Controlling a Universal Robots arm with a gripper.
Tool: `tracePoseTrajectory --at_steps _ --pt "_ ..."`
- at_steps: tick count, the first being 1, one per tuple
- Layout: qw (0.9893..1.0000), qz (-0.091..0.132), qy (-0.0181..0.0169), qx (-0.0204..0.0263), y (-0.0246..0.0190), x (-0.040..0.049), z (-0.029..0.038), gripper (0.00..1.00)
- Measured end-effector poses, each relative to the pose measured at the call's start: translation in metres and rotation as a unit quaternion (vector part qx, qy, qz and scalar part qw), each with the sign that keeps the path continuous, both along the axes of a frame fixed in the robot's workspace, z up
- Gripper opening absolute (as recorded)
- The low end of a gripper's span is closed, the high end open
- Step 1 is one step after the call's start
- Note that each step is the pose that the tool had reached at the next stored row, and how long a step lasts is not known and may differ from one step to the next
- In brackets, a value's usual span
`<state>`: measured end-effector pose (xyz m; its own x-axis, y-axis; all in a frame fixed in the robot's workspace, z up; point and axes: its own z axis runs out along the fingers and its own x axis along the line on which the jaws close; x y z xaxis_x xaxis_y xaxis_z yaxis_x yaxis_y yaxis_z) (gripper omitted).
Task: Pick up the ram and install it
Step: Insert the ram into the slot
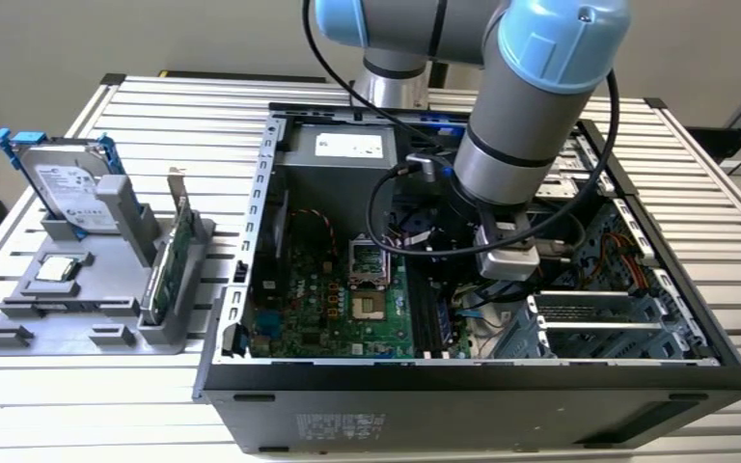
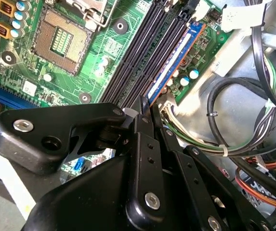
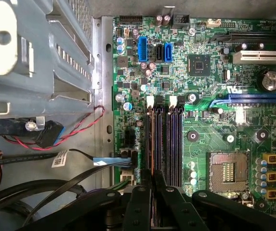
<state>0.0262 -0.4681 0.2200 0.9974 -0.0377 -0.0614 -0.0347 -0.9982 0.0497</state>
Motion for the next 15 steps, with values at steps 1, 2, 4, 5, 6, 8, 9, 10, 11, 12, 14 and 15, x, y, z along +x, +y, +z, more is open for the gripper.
tracePoseTrajectory --at_steps 1,2,4,5,6,8,9,10,11,12,14,15 --pt "1.0000 0.000 0.0000 0.0005 0.0000 0.0000 -0.0001 0.00" --pt "1.0000 0.000 0.0000 0.0012 0.0000 0.0000 -0.0003 0.00" --pt "1.0000 0.000 0.0001 0.0028 0.0001 0.0000 -0.0012 0.00" --pt "1.0000 0.000 0.0000 0.0037 0.0002 0.0000 -0.0021 0.00" --pt "1.0000 0.000 0.0000 0.0039 0.0001 0.0000 -0.0026 0.00" --pt "1.0000 0.000 0.0000 0.0043 0.0001 0.0000 -0.0033 0.00" --pt "1.0000 0.000 0.0000 0.0043 0.0002 0.0000 -0.0033 0.00" --pt "1.0000 0.000 0.0000 0.0043 0.0002 0.0000 -0.0034 0.00" --pt "1.0000 0.000 0.0000 0.0044 0.0002 0.0000 -0.0035 0.00" --pt "1.0000 0.000 0.0000 0.0044 0.0002 0.0000 -0.0035 0.00" --pt "1.0000 0.000 0.0000 0.0044 0.0002 0.0000 -0.0036 0.00" --pt "1.0000 0.000 0.0000 0.0044 0.0002 0.0000 -0.0036 0.00"
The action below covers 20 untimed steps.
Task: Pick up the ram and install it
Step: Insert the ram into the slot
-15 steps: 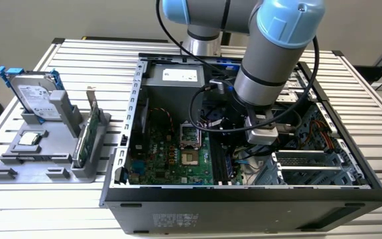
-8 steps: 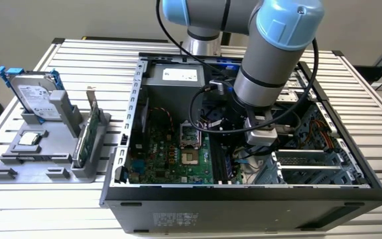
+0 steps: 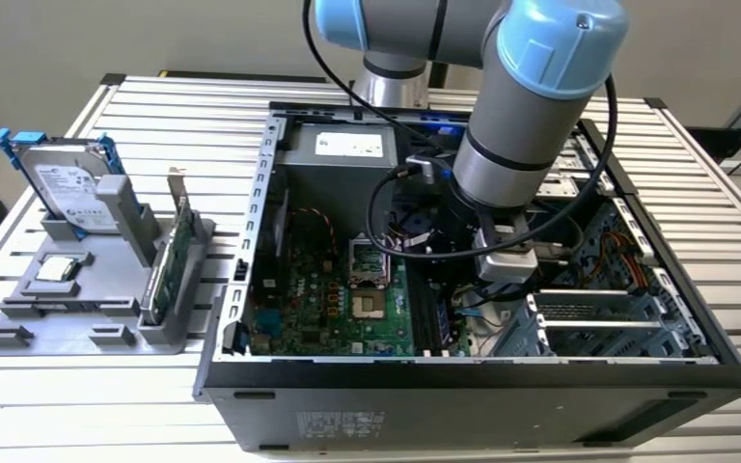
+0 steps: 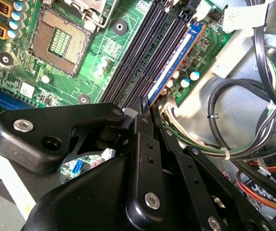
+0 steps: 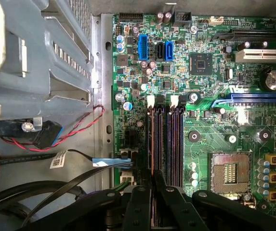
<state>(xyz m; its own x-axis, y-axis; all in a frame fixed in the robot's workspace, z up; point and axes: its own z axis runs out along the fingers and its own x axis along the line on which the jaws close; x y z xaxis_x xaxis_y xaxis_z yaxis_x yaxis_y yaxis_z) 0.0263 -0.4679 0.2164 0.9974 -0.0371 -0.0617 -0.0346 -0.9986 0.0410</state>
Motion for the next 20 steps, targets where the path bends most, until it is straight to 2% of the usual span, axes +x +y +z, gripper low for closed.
tracePoseTrajectory --at_steps 2,3,7,8,13,14,16,17,20 --pt "1.0000 0.000 -0.0001 0.0012 0.0004 0.0001 -0.0007 0.00" --pt "1.0000 0.000 -0.0001 0.0007 0.0003 0.0001 -0.0006 1.00" --pt "1.0000 0.000 0.0000 0.0000 0.0000 0.0000 0.0002 1.00" --pt "1.0000 0.000 0.0000 -0.0001 -0.0001 0.0000 0.0021 1.00" --pt "1.0000 0.000 0.0001 0.0001 -0.0002 0.0000 0.0173 1.00" --pt "1.0000 0.000 0.0001 0.0000 -0.0002 0.0000 0.0284 1.00" --pt "1.0000 0.000 0.0001 0.0000 -0.0002 0.0000 0.0337 1.00" --pt "1.0000 0.000 0.0001 0.0000 -0.0002 0.0000 0.0363 0.00" --pt "1.0000 0.000 0.0001 0.0001 -0.0002 0.0000 0.0445 0.00"
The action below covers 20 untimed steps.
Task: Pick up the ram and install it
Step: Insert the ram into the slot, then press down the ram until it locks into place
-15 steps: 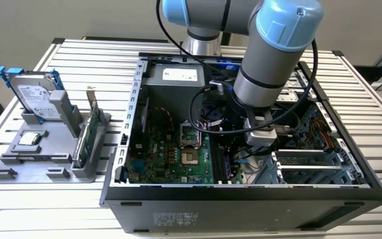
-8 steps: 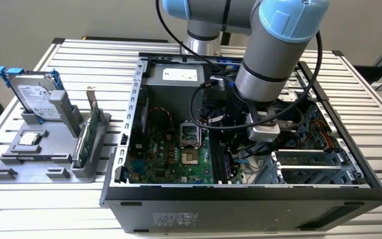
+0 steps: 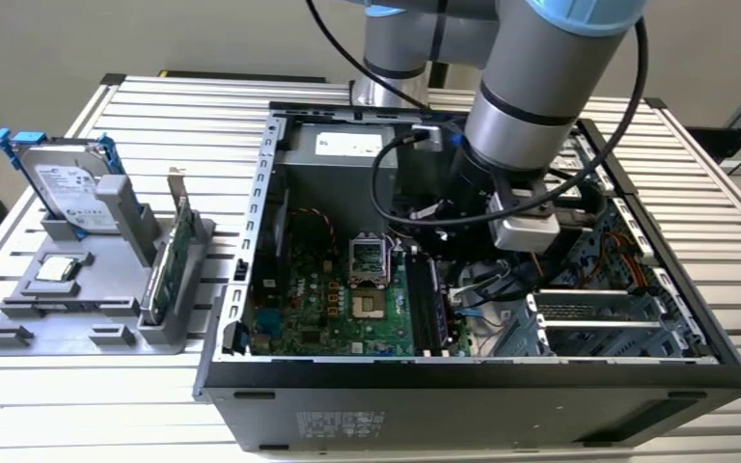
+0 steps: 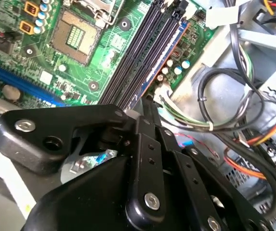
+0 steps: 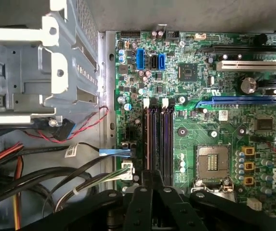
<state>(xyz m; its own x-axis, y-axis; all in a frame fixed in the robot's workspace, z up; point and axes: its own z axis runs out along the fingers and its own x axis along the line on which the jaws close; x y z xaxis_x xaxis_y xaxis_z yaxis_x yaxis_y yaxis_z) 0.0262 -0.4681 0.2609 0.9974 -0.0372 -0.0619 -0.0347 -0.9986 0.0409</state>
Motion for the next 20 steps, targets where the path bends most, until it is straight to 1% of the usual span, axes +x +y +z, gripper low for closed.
tracePoseTrajectory --at_steps 5,6,7,9,20 --pt "1.0000 0.000 0.0000 0.0000 0.0000 0.0000 0.0134 0.00" --pt "1.0000 0.000 0.0000 0.0006 -0.0007 0.0005 0.0135 0.00" --pt "1.0000 0.000 -0.0001 0.0014 -0.0009 0.0004 0.0121 0.00" --pt "1.0000 0.000 0.0000 0.0010 -0.0010 0.0003 0.0106 0.00" --pt "1.0000 0.000 -0.0001 0.0014 -0.0010 0.0003 0.0112 0.00"
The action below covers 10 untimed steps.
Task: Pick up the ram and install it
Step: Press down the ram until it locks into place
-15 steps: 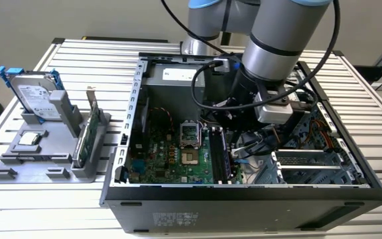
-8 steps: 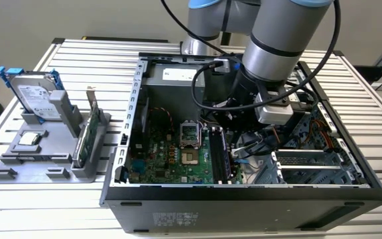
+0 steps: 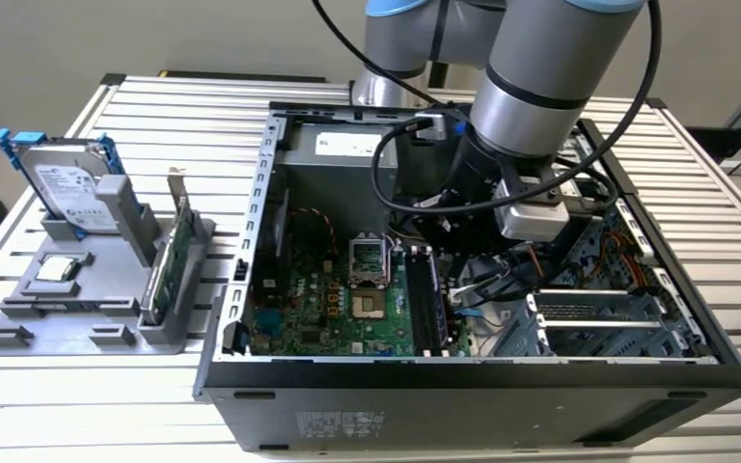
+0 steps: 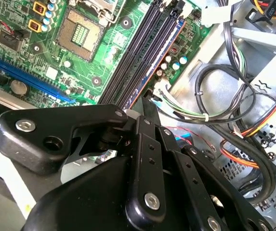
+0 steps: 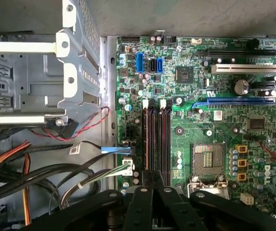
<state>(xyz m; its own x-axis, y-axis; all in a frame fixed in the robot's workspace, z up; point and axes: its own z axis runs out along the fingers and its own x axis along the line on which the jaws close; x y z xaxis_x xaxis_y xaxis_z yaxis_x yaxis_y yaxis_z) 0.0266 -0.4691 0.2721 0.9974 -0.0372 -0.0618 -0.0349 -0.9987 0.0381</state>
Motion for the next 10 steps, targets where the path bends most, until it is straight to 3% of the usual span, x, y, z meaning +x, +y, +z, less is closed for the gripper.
tracePoseTrajectory --at_steps 10 --pt "1.0000 0.000 0.0001 -0.0002 0.0000 0.0000 0.0024 0.00"
